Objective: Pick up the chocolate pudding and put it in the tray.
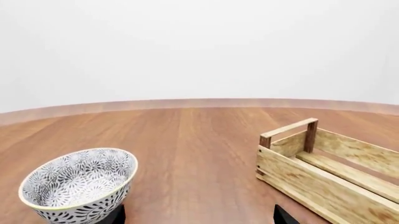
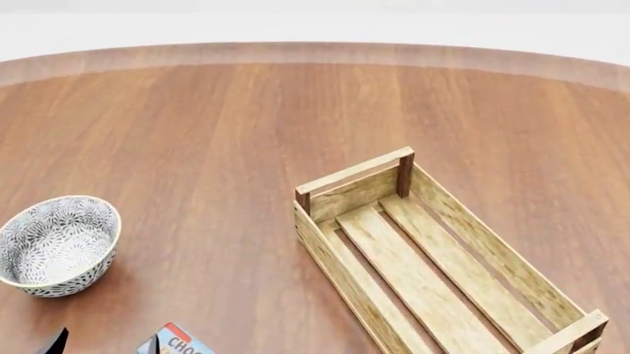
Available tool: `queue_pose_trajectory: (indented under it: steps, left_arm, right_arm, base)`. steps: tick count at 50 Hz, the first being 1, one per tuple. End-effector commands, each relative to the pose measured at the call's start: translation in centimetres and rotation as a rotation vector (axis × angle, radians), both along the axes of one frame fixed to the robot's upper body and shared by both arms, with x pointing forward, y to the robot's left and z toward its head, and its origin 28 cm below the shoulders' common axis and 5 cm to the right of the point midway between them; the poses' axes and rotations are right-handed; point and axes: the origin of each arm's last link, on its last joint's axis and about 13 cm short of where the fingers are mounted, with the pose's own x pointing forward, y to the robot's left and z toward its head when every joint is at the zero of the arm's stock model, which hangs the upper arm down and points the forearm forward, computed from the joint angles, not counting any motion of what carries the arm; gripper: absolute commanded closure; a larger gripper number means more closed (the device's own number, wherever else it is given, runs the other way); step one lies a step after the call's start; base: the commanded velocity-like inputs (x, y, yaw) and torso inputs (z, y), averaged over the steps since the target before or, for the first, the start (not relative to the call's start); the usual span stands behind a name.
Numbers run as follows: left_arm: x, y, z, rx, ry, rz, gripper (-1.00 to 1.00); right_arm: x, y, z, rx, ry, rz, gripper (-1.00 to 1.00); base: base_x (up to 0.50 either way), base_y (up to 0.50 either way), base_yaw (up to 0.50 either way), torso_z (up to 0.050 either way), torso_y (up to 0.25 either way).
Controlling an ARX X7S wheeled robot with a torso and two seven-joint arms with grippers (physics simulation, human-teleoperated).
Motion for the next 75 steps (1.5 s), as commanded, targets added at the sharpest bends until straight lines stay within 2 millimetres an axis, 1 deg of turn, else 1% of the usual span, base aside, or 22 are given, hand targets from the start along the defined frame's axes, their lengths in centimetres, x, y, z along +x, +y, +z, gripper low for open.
queue_pose_trajectory:
  steps: [1,5,6,11,23,28,34,44,53,75]
  left_arm:
    - [0.0,-0.1,-0.1,0.002,0.004,-0.003,-1.0]
    - [0.0,-0.1,-0.1,0.002,0.003,-0.004,-1.0]
    - [0.0,-0.2,-0.2,0.002,0.004,-0.006,-1.0]
    - [0.0,-0.1,-0.2,0.003,0.004,-0.005,-1.0]
    - [-0.1,-0.3,-0.2,0.006,0.009,-0.012,-1.0]
    - [0.1,-0.4,-0.2,0.006,0.008,-0.018,-1.0]
    - [0.1,-0.5,-0.2,0.006,0.008,-0.024,-1.0]
    - [-0.1,-0.7,-0.2,0.009,0.01,-0.033,-1.0]
    - [-0.1,-0.9,-0.3,0.011,0.013,-0.039,-1.0]
    - [-0.1,-1.1,-0.5,0.013,0.017,-0.048,-1.0]
  right_arm:
    - [-1.0,-0.1,-0.4,-0.001,0.03,0.079,-1.0]
    - [-0.4,0.0,-0.5,-0.019,0.041,0.094,-1.0]
    - [0.1,0.2,-0.6,-0.045,0.054,0.11,-1.0]
    - [1.3,0.5,-0.8,-0.099,0.079,0.14,-1.0]
    - [3.6,0.8,-1.0,-0.155,0.121,0.171,-1.0]
    - [4.0,1.2,-0.9,-0.165,0.12,0.181,-1.0]
    - [4.7,1.3,-1.3,-0.167,0.132,0.186,-1.0]
    - [5.0,1.6,-1.3,-0.165,0.136,0.192,-1.0]
    - [5.6,1.9,-1.9,-0.159,0.148,0.198,-1.0]
    - [5.9,2.7,-1.9,-0.154,0.15,0.217,-1.0]
  base:
    - [0.0,0.0,0.0,0.0,0.0]
    - [0.0,0.0,0.0,0.0,0.0]
    - [0.0,0.0,0.0,0.0,0.0]
    - [0.0,0.0,0.0,0.0,0.0]
    - [0.0,0.0,0.0,0.0,0.0]
    - [0.0,0.0,0.0,0.0,0.0]
    - [0.0,0.0,0.0,0.0,0.0]
    - [0.0,0.0,0.0,0.0,0.0]
    - [0.0,0.0,0.0,0.0,0.0]
    - [0.0,0.0,0.0,0.0,0.0]
